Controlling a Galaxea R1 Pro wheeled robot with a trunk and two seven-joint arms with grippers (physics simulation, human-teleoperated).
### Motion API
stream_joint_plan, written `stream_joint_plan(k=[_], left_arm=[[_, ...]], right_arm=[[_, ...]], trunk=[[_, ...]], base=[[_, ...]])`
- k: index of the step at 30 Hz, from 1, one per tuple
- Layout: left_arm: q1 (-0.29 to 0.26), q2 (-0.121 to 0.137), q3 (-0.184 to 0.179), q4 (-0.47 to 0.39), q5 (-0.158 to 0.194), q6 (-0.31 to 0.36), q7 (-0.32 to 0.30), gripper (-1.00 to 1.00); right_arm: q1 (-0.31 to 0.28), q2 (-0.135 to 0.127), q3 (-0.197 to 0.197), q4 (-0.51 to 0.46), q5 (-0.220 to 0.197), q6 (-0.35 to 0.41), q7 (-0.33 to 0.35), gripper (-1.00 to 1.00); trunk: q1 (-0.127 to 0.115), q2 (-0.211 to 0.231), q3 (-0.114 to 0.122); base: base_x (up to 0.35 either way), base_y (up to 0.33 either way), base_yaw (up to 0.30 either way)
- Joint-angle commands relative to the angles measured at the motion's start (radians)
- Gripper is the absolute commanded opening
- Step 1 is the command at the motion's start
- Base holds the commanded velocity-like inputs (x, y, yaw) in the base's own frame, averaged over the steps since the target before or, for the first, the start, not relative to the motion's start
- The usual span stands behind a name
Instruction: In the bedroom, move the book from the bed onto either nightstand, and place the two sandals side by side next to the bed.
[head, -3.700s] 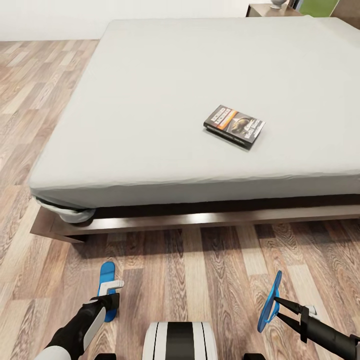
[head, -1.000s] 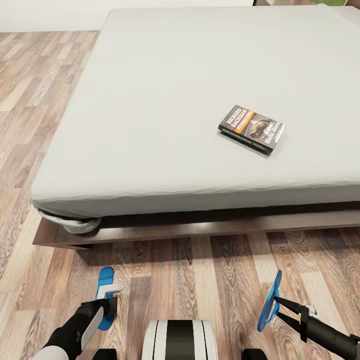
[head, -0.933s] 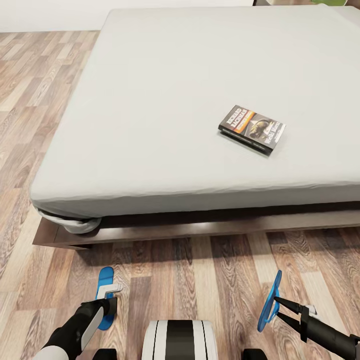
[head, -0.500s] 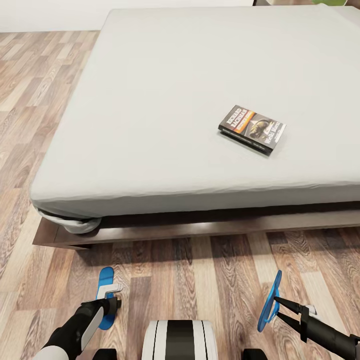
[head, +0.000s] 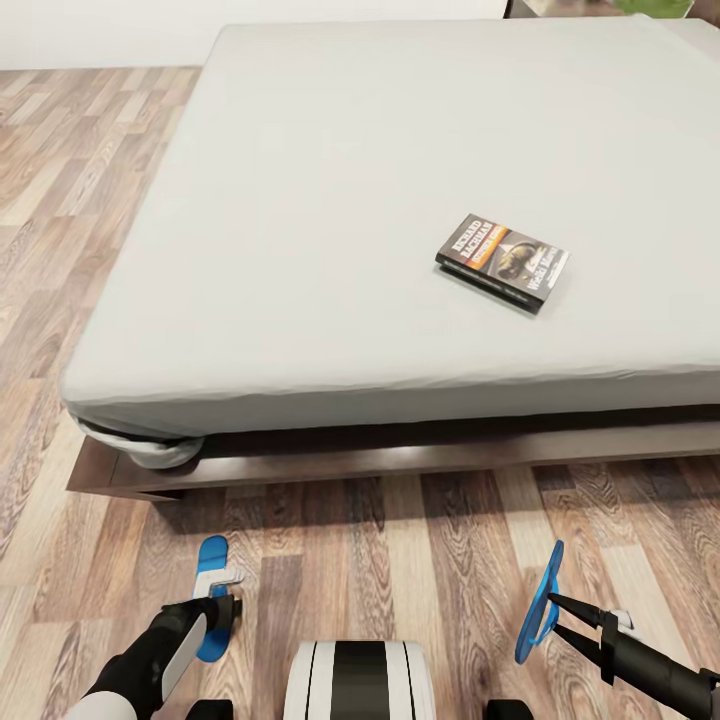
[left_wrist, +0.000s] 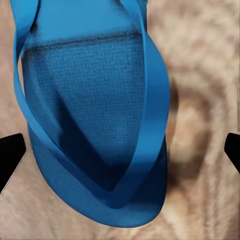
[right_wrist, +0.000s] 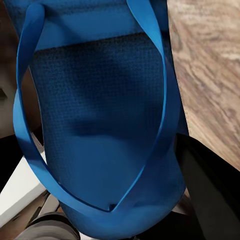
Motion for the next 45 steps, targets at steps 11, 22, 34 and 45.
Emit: stream_joint_plan(k=[11, 22, 34, 45], left_arm=[[0.0, 0.001, -0.005, -0.003, 0.01, 0.003, 0.008, 1.0], [0.0, 0.066, 0.004, -0.064, 0.024, -0.002, -0.082, 1.0], [0.026, 0.255, 0.188, -0.043, 0.032, 0.02, -0.71, 1.0], [0.049, 0.274, 0.328, 0.186, 0.032, -0.181, -1.027, 1.0]], right_arm=[[0.0, 0.0, -0.001, 0.0, -0.001, 0.007, 0.001, -1.0], [0.0, 0.0, -0.001, 0.0, 0.0, 0.005, 0.001, -1.0], [0.0, 0.001, 0.0, -0.002, 0.006, -0.003, -0.006, -1.0], [0.0, 0.005, 0.008, -0.365, 0.317, -0.046, -0.543, -1.0]], trunk=[[-0.005, 0.002, 0.042], [-0.006, 0.003, 0.05], [-0.006, 0.003, 0.05], [-0.006, 0.003, 0.05]], base=[[0.0, 0.0, 0.0], [0.0, 0.0, 0.0], [0.0, 0.0, 0.0], [0.0, 0.0, 0.0]])
